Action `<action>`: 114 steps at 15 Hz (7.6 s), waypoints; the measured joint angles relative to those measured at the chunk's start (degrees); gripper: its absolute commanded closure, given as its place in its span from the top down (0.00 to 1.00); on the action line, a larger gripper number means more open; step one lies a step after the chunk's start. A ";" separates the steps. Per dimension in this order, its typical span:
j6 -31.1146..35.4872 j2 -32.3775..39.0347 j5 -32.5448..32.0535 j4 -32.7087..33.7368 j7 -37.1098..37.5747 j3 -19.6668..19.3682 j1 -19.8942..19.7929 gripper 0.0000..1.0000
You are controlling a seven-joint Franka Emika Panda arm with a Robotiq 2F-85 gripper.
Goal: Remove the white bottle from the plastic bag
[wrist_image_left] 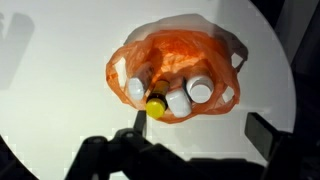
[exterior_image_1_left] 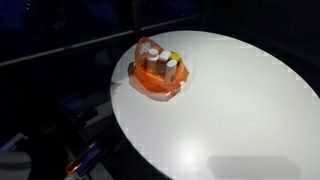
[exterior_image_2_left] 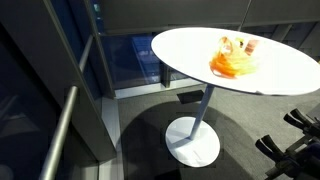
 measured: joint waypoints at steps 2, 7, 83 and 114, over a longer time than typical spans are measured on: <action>0.00 2.10 2.31 1.53 -4.23 -1.82 0.03 1.00; -0.83 7.92 2.61 4.92 -7.04 -4.84 -0.11 1.00; -3.91 23.47 7.38 13.86 -22.61 -8.10 -3.50 0.11; -12.09 45.19 13.81 41.63 -14.00 -12.79 -10.78 0.12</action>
